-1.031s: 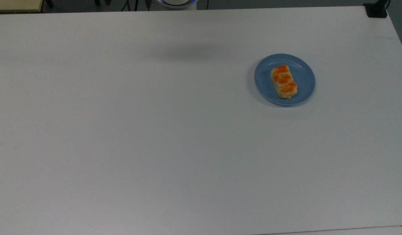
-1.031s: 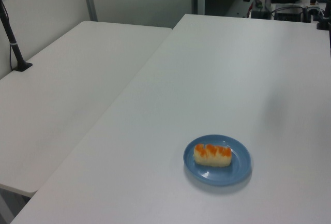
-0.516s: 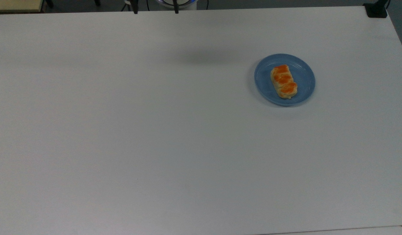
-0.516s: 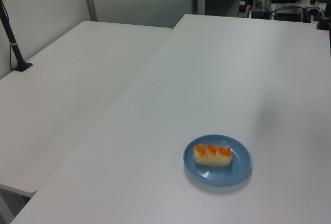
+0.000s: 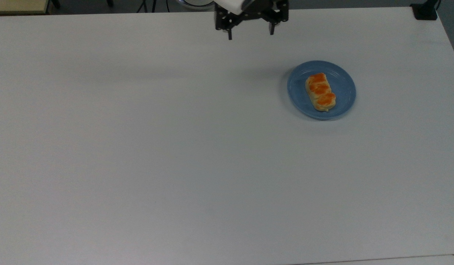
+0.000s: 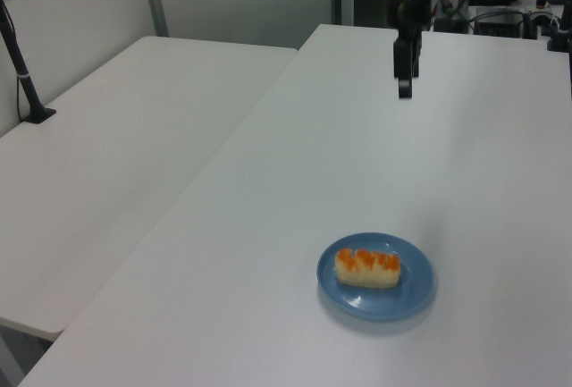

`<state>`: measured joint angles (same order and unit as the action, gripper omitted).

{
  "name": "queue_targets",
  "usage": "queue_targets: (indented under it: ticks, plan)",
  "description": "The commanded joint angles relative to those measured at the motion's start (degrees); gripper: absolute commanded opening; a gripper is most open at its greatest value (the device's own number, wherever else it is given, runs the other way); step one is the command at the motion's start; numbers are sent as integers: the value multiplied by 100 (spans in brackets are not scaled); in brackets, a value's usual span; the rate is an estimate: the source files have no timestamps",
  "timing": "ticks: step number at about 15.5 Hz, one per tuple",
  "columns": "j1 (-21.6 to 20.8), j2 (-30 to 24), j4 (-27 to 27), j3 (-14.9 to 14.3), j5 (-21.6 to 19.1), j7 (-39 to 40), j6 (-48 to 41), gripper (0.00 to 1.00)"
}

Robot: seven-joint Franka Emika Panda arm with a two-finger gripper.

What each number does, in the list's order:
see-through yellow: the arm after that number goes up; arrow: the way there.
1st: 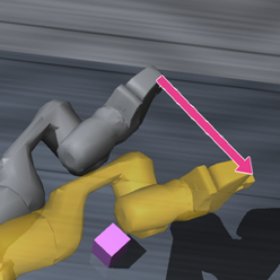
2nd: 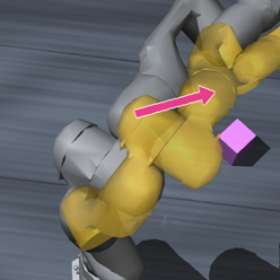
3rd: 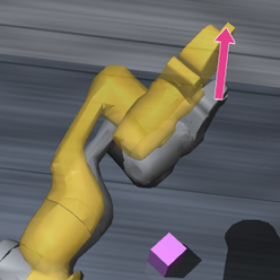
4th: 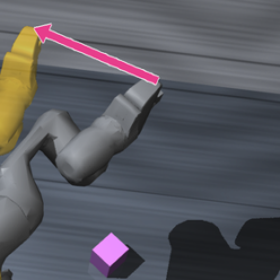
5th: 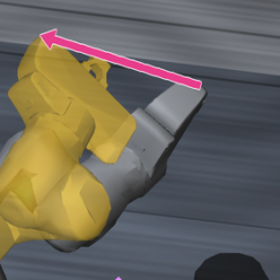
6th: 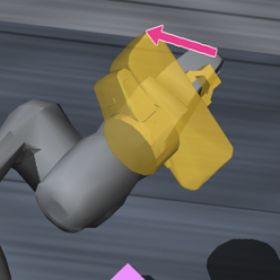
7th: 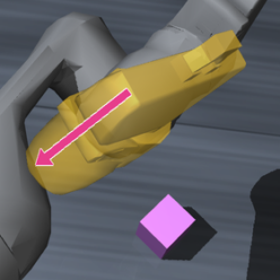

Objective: Put the bread on the table
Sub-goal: 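Move the gripper down over the bread on the blue plate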

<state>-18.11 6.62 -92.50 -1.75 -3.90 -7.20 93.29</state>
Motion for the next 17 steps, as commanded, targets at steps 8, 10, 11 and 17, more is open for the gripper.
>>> queue_targets:
  ticks: [8, 10, 11, 17]
  plan:
    - [-1159, 1226, -453, 297, 222, -1193, 1655, 100]
    - [-1221, 1385, -453, 385, 276, -1459, 1963, 100]
    - [-1230, 1455, -453, 481, 311, -1469, 2008, 100]
    - [-1230, 1807, -435, 737, 566, -2004, 2640, 100]
